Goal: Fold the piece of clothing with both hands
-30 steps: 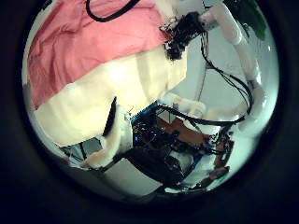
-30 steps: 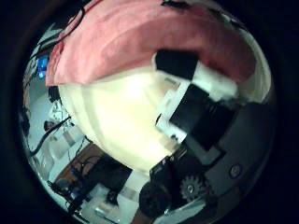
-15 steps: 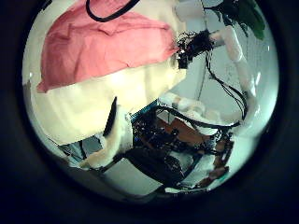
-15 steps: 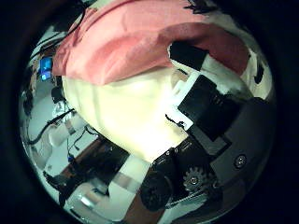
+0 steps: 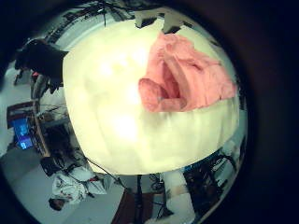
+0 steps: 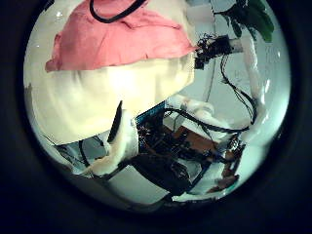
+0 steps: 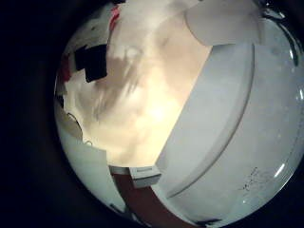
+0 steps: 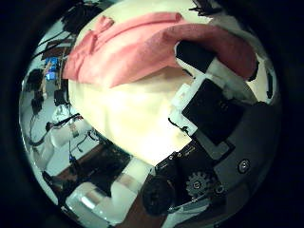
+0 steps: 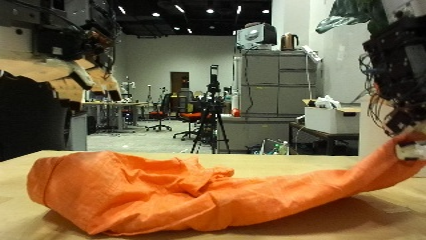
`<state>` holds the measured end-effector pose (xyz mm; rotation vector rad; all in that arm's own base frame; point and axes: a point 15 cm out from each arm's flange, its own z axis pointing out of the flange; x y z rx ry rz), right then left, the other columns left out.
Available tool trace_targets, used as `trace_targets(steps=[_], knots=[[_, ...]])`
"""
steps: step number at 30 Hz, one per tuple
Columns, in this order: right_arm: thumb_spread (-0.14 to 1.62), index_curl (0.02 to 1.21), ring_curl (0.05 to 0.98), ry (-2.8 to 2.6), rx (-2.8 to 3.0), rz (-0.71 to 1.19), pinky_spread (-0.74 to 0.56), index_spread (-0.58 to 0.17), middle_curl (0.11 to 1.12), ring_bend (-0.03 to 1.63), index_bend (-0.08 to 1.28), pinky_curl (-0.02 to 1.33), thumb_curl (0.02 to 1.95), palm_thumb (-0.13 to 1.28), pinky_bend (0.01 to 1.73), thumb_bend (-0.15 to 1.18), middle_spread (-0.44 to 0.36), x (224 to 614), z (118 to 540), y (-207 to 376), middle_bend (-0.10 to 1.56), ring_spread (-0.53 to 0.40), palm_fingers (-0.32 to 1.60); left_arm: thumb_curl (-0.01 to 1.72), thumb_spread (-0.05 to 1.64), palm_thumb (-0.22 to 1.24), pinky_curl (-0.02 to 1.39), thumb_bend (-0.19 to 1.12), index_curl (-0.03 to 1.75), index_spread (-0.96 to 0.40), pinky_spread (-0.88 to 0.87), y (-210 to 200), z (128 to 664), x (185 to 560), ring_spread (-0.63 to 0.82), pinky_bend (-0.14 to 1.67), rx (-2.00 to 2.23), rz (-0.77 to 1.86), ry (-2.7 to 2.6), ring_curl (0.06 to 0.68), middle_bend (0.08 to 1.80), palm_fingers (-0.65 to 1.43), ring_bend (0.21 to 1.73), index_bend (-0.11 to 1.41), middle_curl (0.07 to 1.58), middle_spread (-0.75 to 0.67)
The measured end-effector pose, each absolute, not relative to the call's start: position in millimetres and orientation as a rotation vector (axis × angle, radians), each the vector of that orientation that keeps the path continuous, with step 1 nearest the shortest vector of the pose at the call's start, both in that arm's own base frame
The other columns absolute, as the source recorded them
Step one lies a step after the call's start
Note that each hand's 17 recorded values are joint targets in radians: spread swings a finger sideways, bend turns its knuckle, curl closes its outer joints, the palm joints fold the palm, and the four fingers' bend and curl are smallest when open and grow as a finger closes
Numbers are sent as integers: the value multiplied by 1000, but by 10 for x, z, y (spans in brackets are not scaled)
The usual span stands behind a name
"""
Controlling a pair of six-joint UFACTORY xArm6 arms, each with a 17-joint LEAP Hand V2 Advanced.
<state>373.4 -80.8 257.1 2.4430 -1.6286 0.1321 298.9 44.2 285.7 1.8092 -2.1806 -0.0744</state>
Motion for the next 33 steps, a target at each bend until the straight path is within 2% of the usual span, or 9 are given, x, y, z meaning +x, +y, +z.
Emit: trace_targets(steps=[4,11,14,17,21,29,33], knots=[[1043,889,766,-1569,2497,118,-272,-248,828,1346,1044,953,788,1225,1157,76,-133,3701,2685,-504,1319,-238,1038,359,1203,472,305,-18,296,138,567,676,2831,2892,616,202,1836,-77,-2158,235,194,-12,364,159,275,428],[1052,902,779,-1499,2576,179,-263,-243,831,1334,1033,990,842,1217,1135,67,-131,3819,3137,-115,1314,-240,1042,351,1202,441,308,-20,300,140,562,999,2714,2698,611,196,1867,-103,-2108,232,197,5,362,166,291,400],[1056,907,784,-1438,2629,220,-261,-240,832,1329,1028,1003,863,1215,1126,63,-131,3900,3294,147,1312,-241,1045,351,1205,440,310,-17,302,142,562,1213,2663,2592,610,197,1909,-96,-2069,233,194,2,365,167,294,391],[1055,912,788,-1393,2680,269,-268,-238,832,1325,1022,1014,882,1213,1115,56,-131,4069,3482,425,1308,-241,1049,350,1205,436,310,-19,303,140,562,1243,2596,2606,609,197,1908,-102,-2067,233,194,1,367,167,296,384],[1053,917,793,-1266,2762,320,-276,-237,834,1320,1015,1028,904,1205,1103,44,-131,4133,3613,986,1304,-242,1053,349,1204,435,312,-17,302,139,562,1443,2565,2508,609,198,1957,-85,-2026,232,194,0,370,166,299,379],[1060,927,802,-1028,2875,387,-290,-236,837,1310,1004,1052,942,1199,1083,28,-131,4263,3720,1898,1297,-243,1058,344,1208,428,315,-17,303,131,562,1446,2401,2510,608,198,1953,-78,-2006,231,194,-2,373,165,302,376],[1065,932,807,-964,2885,374,-290,-237,839,1306,999,1064,960,1194,1075,19,-132,4257,3588,2138,1295,-244,1060,341,1210,431,315,-16,301,130,563,1325,2318,2546,603,198,1927,-81,-2005,233,194,-3,377,162,303,376]])
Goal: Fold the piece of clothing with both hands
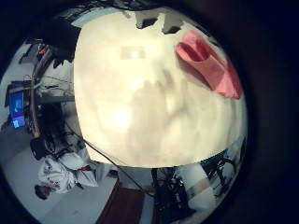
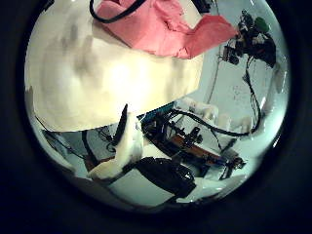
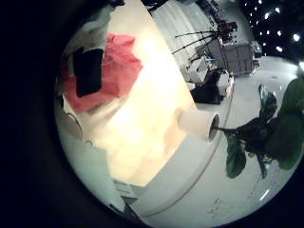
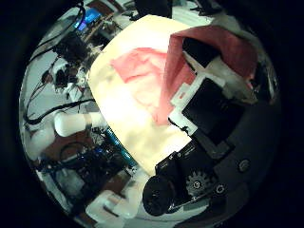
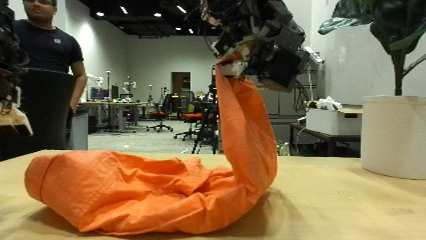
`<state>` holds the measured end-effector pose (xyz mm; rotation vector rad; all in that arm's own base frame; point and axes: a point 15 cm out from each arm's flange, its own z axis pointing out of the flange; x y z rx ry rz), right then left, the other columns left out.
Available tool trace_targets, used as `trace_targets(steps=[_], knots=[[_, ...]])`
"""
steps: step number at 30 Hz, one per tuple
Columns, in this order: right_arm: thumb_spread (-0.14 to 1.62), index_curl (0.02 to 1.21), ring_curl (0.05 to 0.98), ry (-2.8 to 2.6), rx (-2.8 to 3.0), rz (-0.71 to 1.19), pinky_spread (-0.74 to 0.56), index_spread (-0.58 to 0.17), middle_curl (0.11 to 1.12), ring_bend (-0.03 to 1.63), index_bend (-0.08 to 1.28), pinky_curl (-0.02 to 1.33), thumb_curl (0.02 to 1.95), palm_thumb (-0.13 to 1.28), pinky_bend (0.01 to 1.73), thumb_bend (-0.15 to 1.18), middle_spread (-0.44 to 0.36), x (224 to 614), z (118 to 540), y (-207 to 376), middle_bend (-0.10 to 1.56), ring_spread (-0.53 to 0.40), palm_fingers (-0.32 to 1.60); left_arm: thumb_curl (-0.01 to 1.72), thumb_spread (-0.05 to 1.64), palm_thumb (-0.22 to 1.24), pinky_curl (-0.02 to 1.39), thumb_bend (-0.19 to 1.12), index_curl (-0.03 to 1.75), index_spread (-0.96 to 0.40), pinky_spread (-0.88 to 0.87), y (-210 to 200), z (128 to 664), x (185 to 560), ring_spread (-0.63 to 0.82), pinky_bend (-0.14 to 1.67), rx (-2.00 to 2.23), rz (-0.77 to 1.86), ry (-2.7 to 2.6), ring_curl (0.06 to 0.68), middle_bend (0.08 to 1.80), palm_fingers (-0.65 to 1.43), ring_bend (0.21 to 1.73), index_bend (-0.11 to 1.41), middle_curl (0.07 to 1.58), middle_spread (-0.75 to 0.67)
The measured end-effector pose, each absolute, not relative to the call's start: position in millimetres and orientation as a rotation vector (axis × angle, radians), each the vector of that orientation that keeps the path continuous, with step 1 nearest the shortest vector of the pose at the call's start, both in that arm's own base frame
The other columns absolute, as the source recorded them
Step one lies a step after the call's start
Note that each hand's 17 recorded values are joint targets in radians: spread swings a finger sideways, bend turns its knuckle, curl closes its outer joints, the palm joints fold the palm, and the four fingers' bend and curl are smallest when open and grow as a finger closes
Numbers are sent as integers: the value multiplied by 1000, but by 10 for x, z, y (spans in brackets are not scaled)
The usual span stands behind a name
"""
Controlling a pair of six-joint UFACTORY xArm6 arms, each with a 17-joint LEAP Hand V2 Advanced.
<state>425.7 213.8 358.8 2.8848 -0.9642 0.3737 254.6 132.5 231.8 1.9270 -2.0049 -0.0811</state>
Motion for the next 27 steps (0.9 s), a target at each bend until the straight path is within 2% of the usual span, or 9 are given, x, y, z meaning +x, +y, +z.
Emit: trace_targets(steps=[3,7,11,14,18,22,27], knots=[[1069,935,809,-893,2928,394,-287,-237,840,1303,996,1072,973,1194,1069,15,-132,4201,3654,2478,1293,-244,1061,339,1210,432,315,-16,300,130,563,1481,2327,2474,600,199,1961,-55,-1983,233,194,-3,380,163,304,376],[1070,939,813,-847,2932,376,-285,-238,842,1299,992,1082,990,1191,1062,6,-132,4177,3537,2670,1291,-245,1062,338,1211,432,316,-17,299,130,562,1301,2288,2533,598,199,1941,-21,-1984,233,194,-3,384,164,304,376],[1077,942,817,-816,2960,402,-283,-238,843,1296,989,1091,1005,1191,1056,2,-132,4251,3658,2904,1289,-246,1064,337,1211,432,319,-17,298,130,567,1578,2291,2370,596,210,1995,-2,-1951,232,191,0,384,162,304,367],[1082,944,819,-797,2948,378,-283,-239,844,1294,987,1096,1016,1190,1052,-1,-132,4266,3534,2958,1287,-246,1065,336,1211,433,319,-17,297,130,566,1435,2227,2423,596,208,1954,-16,-1967,231,196,-3,386,164,307,363],[1086,947,822,-780,2964,392,-282,-239,846,1291,984,1103,1028,1188,1047,-2,-133,4309,3570,3085,1285,-247,1066,335,1211,433,315,-17,298,130,564,1688,2191,2276,596,196,2013,-16,-1913,231,196,-4,388,165,310,361],[1090,950,825,-726,2977,387,-282,-240,847,1288,981,1109,1039,1186,1043,-3,-133,4286,3491,3324,1283,-248,1067,335,1211,433,313,-17,298,130,564,1627,2140,2320,595,196,1995,-23,-1917,230,195,-4,389,165,312,360],[1095,953,826,-656,2996,389,-293,-244,849,1280,987,1113,1034,1143,1031,-17,-133,4342,3367,3696,1281,-247,1069,334,1211,433,317,-17,297,130,568,1930,2149,2193,595,214,2075,34,-1851,226,195,5,384,162,311,370]])
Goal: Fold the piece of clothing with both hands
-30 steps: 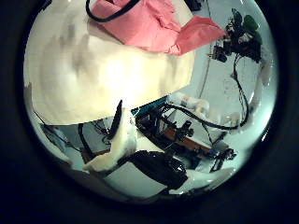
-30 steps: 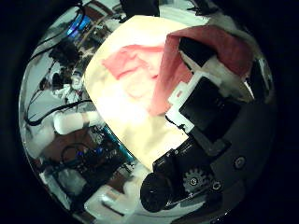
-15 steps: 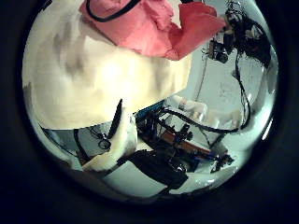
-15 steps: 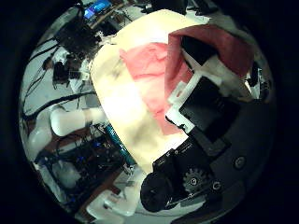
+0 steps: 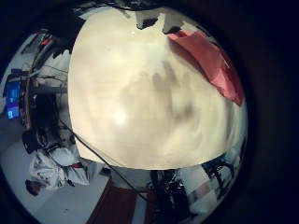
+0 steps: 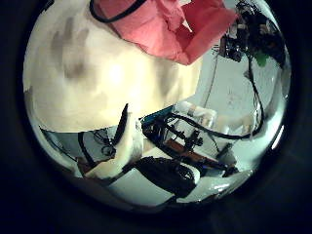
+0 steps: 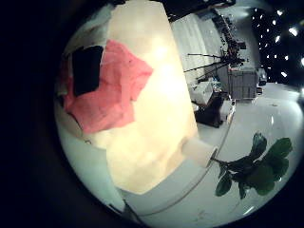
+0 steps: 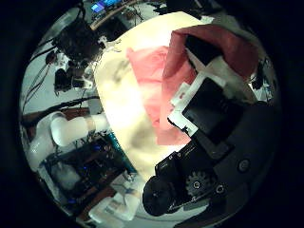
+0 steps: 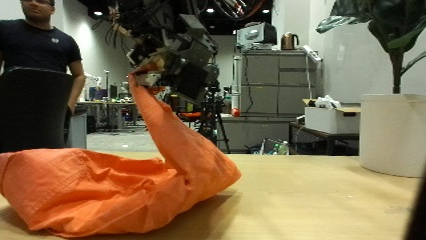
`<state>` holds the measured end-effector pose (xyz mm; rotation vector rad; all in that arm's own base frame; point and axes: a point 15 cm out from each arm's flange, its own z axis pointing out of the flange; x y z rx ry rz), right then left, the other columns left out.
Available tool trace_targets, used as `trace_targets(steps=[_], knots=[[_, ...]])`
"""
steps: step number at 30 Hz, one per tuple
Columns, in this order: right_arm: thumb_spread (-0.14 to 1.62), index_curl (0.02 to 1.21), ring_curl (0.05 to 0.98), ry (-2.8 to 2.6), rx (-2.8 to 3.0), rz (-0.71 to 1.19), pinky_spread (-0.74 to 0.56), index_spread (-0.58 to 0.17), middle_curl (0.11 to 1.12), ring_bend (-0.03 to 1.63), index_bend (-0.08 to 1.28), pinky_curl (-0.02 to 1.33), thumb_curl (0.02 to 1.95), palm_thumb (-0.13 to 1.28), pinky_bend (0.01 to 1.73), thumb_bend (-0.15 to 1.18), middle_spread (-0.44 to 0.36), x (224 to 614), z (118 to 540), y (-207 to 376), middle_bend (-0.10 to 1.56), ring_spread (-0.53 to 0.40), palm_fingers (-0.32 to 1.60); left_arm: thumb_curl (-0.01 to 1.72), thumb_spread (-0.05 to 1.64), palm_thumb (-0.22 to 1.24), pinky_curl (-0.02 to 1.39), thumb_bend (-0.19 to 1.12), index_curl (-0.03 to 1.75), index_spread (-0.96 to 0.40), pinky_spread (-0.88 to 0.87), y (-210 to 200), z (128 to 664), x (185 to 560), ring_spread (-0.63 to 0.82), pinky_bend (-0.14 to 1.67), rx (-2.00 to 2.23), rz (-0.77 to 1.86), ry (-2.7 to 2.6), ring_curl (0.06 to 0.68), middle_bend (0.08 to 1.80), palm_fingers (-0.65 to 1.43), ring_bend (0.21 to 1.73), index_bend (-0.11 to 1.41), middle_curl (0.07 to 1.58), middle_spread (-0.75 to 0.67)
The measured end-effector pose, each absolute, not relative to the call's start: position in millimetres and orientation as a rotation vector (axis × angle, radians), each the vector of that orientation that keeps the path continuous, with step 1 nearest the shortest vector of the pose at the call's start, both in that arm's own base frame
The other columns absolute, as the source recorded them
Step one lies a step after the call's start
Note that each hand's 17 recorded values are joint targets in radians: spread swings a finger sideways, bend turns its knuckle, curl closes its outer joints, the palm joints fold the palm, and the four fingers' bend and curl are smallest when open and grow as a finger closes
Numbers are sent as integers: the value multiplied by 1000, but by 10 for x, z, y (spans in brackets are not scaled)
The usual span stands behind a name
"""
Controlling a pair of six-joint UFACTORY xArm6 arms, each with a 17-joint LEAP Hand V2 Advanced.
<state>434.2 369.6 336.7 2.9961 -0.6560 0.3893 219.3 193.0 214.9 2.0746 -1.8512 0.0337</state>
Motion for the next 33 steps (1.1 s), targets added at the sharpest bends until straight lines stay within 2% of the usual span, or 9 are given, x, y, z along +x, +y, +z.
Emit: trace_targets(steps=[5,7,9,11,14,15,17,24,33], knots=[[1148,951,809,-527,2999,405,-314,-258,845,1278,955,1093,956,939,1010,-50,-144,4210,3102,4083,1231,-248,1017,334,1211,433,315,-17,301,129,564,1981,2068,2113,595,198,2064,42,-1814,225,198,2,384,168,313,369],[1205,937,784,-513,3038,441,-369,-277,831,1254,847,1040,892,867,983,-31,-159,4271,3093,4213,1170,-264,886,334,1210,433,313,-17,302,129,563,1976,2036,2072,595,195,2062,42,-1805,225,197,3,384,167,313,372],[1242,901,765,-504,3083,475,-428,-294,814,1248,680,996,841,821,966,-29,-167,4323,3117,4340,1109,-280,688,334,1210,433,312,-17,302,129,563,1926,1978,2009,595,195,2047,39,-1790,224,197,3,384,166,313,372],[1270,827,772,-500,3114,495,-462,-304,790,1304,386,975,793,776,965,-29,-162,4351,3141,4424,1010,-287,334,334,1210,433,312,-17,301,129,562,1939,1961,1968,595,196,2047,35,-1786,224,198,3,385,164,313,373],[1301,665,705,-482,3136,481,-334,-383,682,1153,243,925,721,712,833,-30,-107,4333,3150,4470,744,-256,-87,334,1210,433,311,-17,301,129,563,1996,1957,1908,595,195,2058,33,-1779,225,197,0,387,166,314,374],[1304,644,680,-472,3147,472,-307,-395,657,1098,245,913,712,704,828,-28,-90,4316,3166,4486,690,-242,-102,334,1210,433,310,-17,301,129,563,2001,1957,1898,595,195,2059,30,-1779,225,197,0,387,166,314,374],[1315,543,570,-437,3172,431,-95,-446,543,837,182,860,667,681,797,-19,-28,4256,3179,4517,453,-107,-221,334,1210,433,309,-17,301,130,563,2007,1957,1885,595,195,2060,28,-1775,224,197,0,388,166,315,375],[1365,401,399,-423,3335,366,284,-459,416,526,140,685,582,721,591,21,39,4164,3834,4440,237,106,-119,334,1210,433,308,-17,302,136,563,1967,1962,1827,595,197,2062,28,-1771,224,197,-1,390,164,317,375],[1465,353,334,-852,3345,501,408,-426,386,460,187,514,662,1126,393,237,-57,4801,4604,3393,252,113,114,334,1210,433,308,-17,302,138,563,1854,2084,1883,595,197,2053,17,-1826,223,197,-1,391,164,318,375]])
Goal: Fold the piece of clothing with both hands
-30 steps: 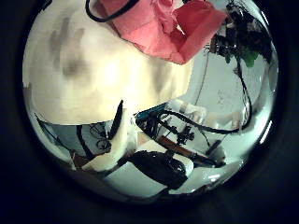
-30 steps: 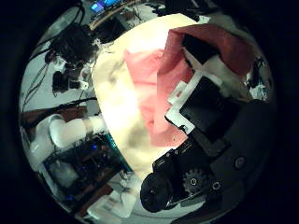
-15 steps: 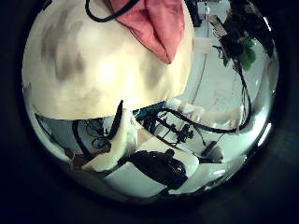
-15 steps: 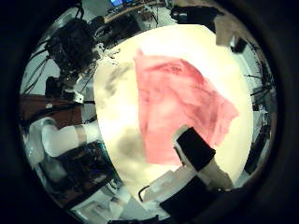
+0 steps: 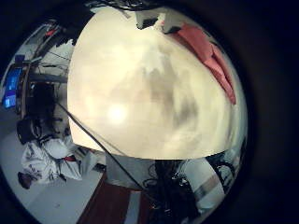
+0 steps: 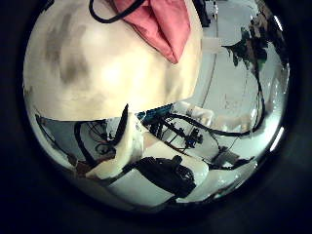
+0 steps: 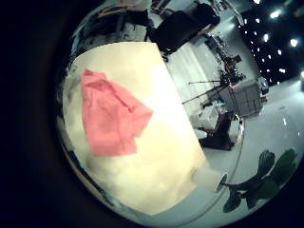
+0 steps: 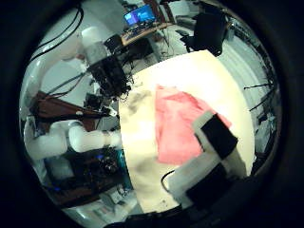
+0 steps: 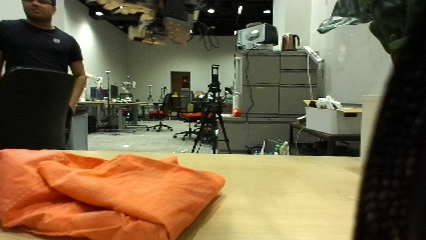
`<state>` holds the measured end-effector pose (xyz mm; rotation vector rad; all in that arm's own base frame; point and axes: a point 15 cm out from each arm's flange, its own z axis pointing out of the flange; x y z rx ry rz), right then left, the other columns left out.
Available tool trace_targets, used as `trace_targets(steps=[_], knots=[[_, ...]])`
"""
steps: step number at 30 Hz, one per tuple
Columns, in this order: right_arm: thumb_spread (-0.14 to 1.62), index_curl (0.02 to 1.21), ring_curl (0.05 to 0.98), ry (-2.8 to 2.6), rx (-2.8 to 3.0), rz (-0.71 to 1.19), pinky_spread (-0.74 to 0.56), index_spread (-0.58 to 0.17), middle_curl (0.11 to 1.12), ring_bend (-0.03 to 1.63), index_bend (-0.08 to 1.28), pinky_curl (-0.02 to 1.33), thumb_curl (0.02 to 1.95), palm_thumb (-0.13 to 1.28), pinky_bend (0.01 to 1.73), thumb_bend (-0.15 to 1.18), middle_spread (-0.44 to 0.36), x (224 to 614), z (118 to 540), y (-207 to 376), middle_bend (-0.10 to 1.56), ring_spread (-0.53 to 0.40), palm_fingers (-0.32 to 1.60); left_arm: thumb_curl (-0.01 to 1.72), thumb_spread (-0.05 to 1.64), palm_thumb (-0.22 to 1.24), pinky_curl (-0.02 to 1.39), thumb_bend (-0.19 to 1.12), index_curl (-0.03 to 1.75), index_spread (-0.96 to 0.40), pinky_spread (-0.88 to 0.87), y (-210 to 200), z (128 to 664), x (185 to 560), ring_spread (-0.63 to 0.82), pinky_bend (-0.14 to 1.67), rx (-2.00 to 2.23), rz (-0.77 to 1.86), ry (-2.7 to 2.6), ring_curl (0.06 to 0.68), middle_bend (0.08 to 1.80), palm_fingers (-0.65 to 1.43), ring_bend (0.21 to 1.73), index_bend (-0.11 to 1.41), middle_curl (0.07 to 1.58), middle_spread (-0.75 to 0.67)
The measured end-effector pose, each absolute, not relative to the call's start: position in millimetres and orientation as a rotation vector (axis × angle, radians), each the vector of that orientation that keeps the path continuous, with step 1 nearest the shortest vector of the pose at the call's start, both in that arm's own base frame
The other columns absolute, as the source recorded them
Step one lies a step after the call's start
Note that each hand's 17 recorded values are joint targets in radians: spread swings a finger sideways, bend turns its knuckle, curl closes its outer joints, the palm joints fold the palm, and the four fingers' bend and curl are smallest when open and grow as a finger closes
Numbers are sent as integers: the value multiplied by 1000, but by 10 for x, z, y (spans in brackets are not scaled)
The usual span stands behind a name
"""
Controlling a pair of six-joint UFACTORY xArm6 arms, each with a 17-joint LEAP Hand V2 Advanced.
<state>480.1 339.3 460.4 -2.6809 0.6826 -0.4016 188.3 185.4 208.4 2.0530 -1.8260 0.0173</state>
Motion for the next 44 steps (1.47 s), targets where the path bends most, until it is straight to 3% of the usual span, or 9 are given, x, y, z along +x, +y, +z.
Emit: trace_targets(steps=[3,9,12,21,25,31,44], knots=[[1455,355,321,794,-2623,-457,418,-420,381,436,193,482,694,1169,352,253,-82,4901,4887,2881,252,106,161,334,1210,433,308,-17,302,138,563,1784,2131,1893,594,196,2049,12,-1845,223,196,0,391,166,317,375],[1416,360,295,979,-2660,-399,425,-401,369,380,206,431,727,1144,287,218,-89,4692,4573,2098,238,101,218,334,1210,433,310,-17,301,134,567,1566,2198,1899,594,205,2018,-3,-1886,221,194,3,389,164,317,375],[1381,370,279,1089,-2666,-351,424,-393,364,340,232,406,716,1044,245,144,-74,4509,4485,1807,235,110,260,334,1210,433,314,-17,299,132,569,1376,2304,1932,594,217,1987,-14,-1916,219,196,8,384,161,317,368],[1426,378,243,1470,-2865,117,398,-384,348,200,222,352,583,785,172,-12,-12,3303,4114,1124,187,186,151,330,1209,413,308,-18,308,125,564,384,2866,1982,590,192,1908,-5,-2082,216,210,55,375,173,323,338],[1466,376,231,1576,-2862,202,385,-379,338,183,215,335,512,725,181,-13,-12,3003,4085,1044,182,206,122,329,1199,401,303,-20,313,113,554,4,3073,1911,579,191,1886,16,-2150,219,214,71,375,172,329,318],[1498,376,221,1660,-2848,256,375,-375,328,182,214,316,440,696,184,-6,2,2734,3878,965,186,225,114,332,1183,406,295,-17,322,92,540,21,3103,1806,562,188,1893,-23,-2192,221,210,89,379,175,332,316],[1509,375,207,1680,-2802,284,367,-377,305,183,200,312,348,691,193,-1,32,2690,3819,1049,179,235,88,342,1164,434,282,-16,321,63,511,119,2773,1813,528,188,1986,33,-2132,223,253,154,394,164,350,247]])
